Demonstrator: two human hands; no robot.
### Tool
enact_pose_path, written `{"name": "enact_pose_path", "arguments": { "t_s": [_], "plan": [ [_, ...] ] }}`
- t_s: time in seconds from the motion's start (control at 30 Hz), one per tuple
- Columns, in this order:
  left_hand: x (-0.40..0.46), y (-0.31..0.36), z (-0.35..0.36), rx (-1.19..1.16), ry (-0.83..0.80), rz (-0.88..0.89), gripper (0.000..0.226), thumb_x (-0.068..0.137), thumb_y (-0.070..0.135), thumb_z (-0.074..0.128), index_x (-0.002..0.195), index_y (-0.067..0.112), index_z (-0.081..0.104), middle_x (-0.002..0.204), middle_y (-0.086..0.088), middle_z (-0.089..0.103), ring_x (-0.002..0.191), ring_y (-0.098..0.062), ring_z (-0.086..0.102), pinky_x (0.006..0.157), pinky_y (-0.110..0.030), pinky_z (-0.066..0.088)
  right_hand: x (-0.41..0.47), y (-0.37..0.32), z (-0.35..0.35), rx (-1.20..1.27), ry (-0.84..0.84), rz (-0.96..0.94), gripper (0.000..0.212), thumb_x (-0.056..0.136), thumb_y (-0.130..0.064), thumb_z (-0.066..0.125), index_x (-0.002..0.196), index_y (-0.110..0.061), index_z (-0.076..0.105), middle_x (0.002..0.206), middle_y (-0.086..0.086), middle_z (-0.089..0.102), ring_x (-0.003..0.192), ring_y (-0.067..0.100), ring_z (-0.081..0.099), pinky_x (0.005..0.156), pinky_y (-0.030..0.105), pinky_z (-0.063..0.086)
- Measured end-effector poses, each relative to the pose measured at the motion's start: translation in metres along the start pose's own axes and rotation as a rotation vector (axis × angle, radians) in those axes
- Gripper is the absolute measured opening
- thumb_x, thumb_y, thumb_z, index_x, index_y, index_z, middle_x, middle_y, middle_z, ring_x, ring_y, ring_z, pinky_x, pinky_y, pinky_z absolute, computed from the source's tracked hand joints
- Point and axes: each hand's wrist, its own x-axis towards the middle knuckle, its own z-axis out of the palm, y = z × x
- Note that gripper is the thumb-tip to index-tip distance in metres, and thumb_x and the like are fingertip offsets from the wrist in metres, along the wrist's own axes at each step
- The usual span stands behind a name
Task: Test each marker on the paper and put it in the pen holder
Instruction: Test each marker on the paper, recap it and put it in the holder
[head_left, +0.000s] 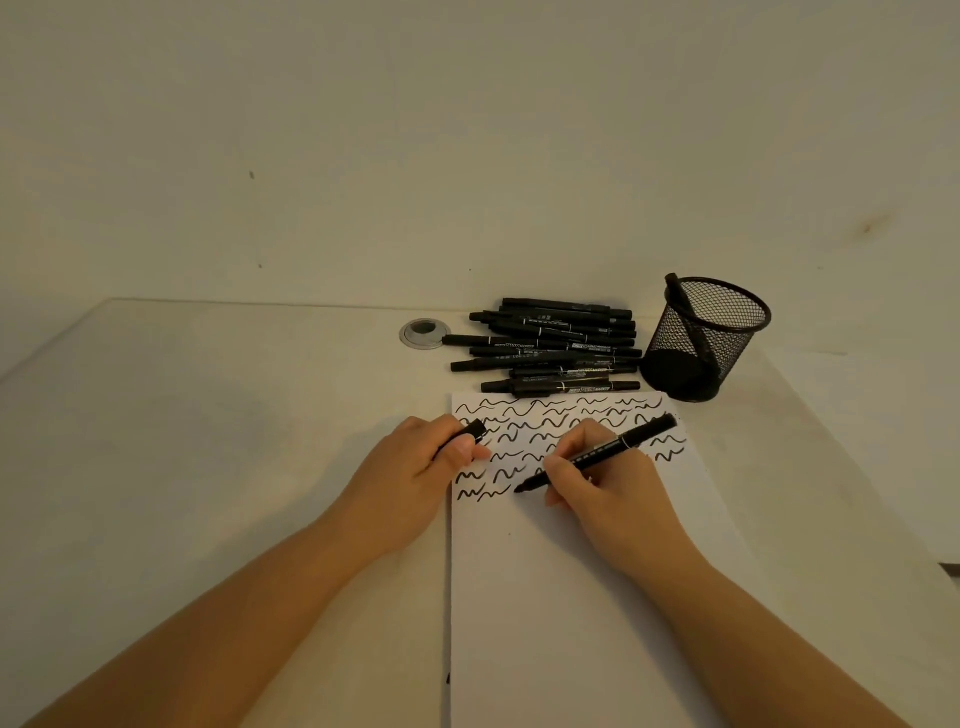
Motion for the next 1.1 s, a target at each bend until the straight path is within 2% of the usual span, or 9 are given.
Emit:
{"name": "enact_pose_path", "arguments": {
  "t_s": [0.23, 0.37, 0.5, 0.6, 0.7, 0.8, 0.87, 0.97, 1.1],
  "plan": [
    [-0.001, 0.0, -0.002, -0.007, -0.034, -0.014, 0.024, 0.095, 0.033, 0.034, 0.089, 0.028, 0.056, 0.087, 0.039, 0.059, 0.094, 0.002, 0.046, 0.075, -0.011, 0.036, -0.001, 0.002, -0.002, -0.03, 0.06, 0.001, 0.019, 0.085, -0.015, 0.056, 0.067, -0.021, 0.051, 0.054, 0.001, 0.058, 0.047, 0.0, 0.046, 0.047, 0.01, 0.038],
    [0.0, -0.001, -0.001, -0.015, -0.04, -0.023, 0.023, 0.095, 0.033, 0.034, 0.087, 0.028, 0.055, 0.09, 0.037, 0.061, 0.094, 0.005, 0.045, 0.074, -0.01, 0.035, -0.001, 0.003, -0.003, -0.037, 0.147, 0.002, 0.023, 0.084, -0.015, 0.055, 0.065, -0.024, 0.048, 0.05, -0.009, 0.056, 0.046, 0.0, 0.049, 0.045, 0.011, 0.039],
    [0.0, -0.003, -0.001, -0.01, -0.019, 0.0, 0.025, 0.094, 0.034, 0.036, 0.093, 0.026, 0.06, 0.089, 0.028, 0.062, 0.093, 0.002, 0.046, 0.076, -0.015, 0.039, 0.0, 0.001, -0.006, 0.135, 0.281, -0.032, 0.013, 0.084, -0.024, 0.057, 0.071, -0.025, 0.053, 0.057, -0.007, 0.061, 0.046, 0.004, 0.05, 0.045, 0.015, 0.042],
    [-0.001, -0.002, 0.002, 0.085, -0.023, 0.078, 0.02, 0.091, 0.043, 0.036, 0.082, 0.034, 0.053, 0.075, 0.016, 0.055, 0.085, -0.001, 0.044, 0.068, -0.021, 0.038, 0.003, 0.0, -0.01, 0.259, 0.233, -0.003, 0.014, 0.086, -0.02, 0.059, 0.072, -0.024, 0.06, 0.05, -0.003, 0.056, 0.045, 0.007, 0.049, 0.044, 0.017, 0.043],
    [-0.001, 0.0, 0.004, 0.158, -0.062, 0.146, 0.015, 0.086, 0.05, 0.029, 0.076, 0.046, 0.038, 0.069, 0.022, 0.046, 0.081, 0.0, 0.041, 0.063, -0.015, 0.031, 0.004, 0.001, -0.012, 0.544, 0.104, 0.039, 0.018, 0.084, -0.017, 0.059, 0.069, -0.024, 0.066, 0.052, -0.001, 0.055, 0.048, 0.012, 0.05, 0.044, 0.022, 0.043],
    [-0.001, 0.0, 0.004, 0.166, -0.064, 0.159, 0.016, 0.084, 0.052, 0.026, 0.081, 0.044, 0.039, 0.07, 0.024, 0.045, 0.082, 0.002, 0.04, 0.063, -0.015, 0.03, 0.005, 0.002, -0.013, 0.758, 0.029, 0.082, 0.022, 0.077, -0.029, 0.053, 0.067, -0.02, 0.07, 0.051, 0.003, 0.055, 0.048, 0.013, 0.049, 0.044, 0.023, 0.042],
    [-0.001, -0.001, 0.005, 0.176, -0.063, 0.169, 0.022, 0.086, 0.052, 0.027, 0.084, 0.038, 0.044, 0.071, 0.025, 0.045, 0.083, 0.002, 0.04, 0.064, -0.015, 0.031, 0.006, 0.003, -0.012, 0.725, 0.018, 0.095, 0.025, 0.081, -0.025, 0.051, 0.065, -0.02, 0.069, 0.05, 0.003, 0.055, 0.046, 0.013, 0.049, 0.044, 0.023, 0.041],
    [-0.001, 0.0, 0.006, 0.181, -0.068, 0.189, 0.016, 0.091, 0.046, 0.035, 0.085, 0.037, 0.046, 0.07, 0.025, 0.045, 0.082, 0.0, 0.04, 0.064, -0.015, 0.031, 0.005, 0.002, -0.01, 0.655, 0.004, 0.097, 0.033, 0.089, -0.016, 0.048, 0.064, -0.022, 0.068, 0.049, 0.002, 0.056, 0.047, 0.012, 0.049, 0.044, 0.022, 0.041],
    [-0.002, 0.002, 0.005, 0.163, -0.085, 0.212, 0.022, 0.089, 0.044, 0.037, 0.089, 0.032, 0.055, 0.071, 0.024, 0.045, 0.083, -0.001, 0.041, 0.066, -0.014, 0.032, 0.001, -0.003, -0.008, 0.534, -0.017, 0.067, 0.025, 0.091, -0.009, 0.05, 0.07, -0.018, 0.061, 0.051, 0.004, 0.059, 0.049, 0.014, 0.052, 0.047, 0.022, 0.043]
  ]
}}
